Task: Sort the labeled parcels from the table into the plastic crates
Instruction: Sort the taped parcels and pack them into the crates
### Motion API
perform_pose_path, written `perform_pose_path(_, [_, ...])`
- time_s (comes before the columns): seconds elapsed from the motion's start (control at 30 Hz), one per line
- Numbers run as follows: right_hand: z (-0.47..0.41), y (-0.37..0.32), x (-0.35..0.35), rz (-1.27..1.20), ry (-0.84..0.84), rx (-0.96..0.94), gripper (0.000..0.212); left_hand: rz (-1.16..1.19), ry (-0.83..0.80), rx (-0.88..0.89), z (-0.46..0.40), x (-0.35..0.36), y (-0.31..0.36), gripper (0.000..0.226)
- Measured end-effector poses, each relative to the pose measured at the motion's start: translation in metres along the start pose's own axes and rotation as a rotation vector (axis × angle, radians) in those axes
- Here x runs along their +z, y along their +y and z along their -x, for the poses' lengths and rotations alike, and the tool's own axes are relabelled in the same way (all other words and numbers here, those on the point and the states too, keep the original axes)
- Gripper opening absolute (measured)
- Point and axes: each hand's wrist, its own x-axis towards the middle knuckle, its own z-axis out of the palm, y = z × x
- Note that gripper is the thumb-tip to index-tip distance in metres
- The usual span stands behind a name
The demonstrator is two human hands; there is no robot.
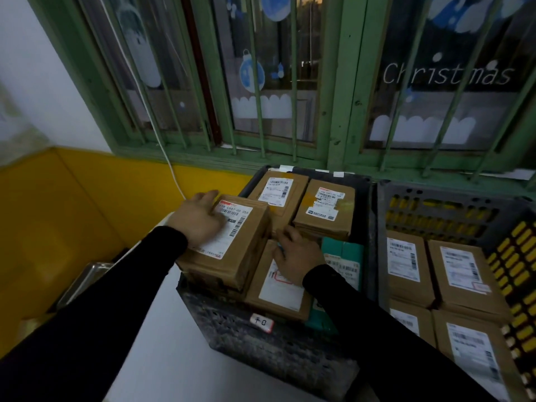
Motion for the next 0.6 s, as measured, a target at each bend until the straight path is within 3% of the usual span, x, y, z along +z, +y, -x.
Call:
perform_pose_path(0.1, [0.003, 0.0, 0.002, 0.04, -0.06, 0.014, 0.058, -0.093, 0.009, 0.151, -0.006, 0.015, 0.031, 0.064])
perform_pose_path(0.3, [0.003, -0.009, -0.002, 0.112, -0.095, 0.058, 0.058, -0.217, -0.156, 0.13, -0.027, 0.023, 0.04, 0.101])
perform_pose_path(0.47, [0.001, -0.008, -0.003, 0.143, -0.106, 0.096, 0.062, -0.297, -0.157, 0.182, -0.026, 0.026, 0.049, 0.086])
perform_pose_path(0.6, [0.004, -0.006, -0.001, 0.119, -0.088, 0.105, 0.063, -0.297, -0.225, 0.171, -0.029, 0.037, 0.046, 0.105])
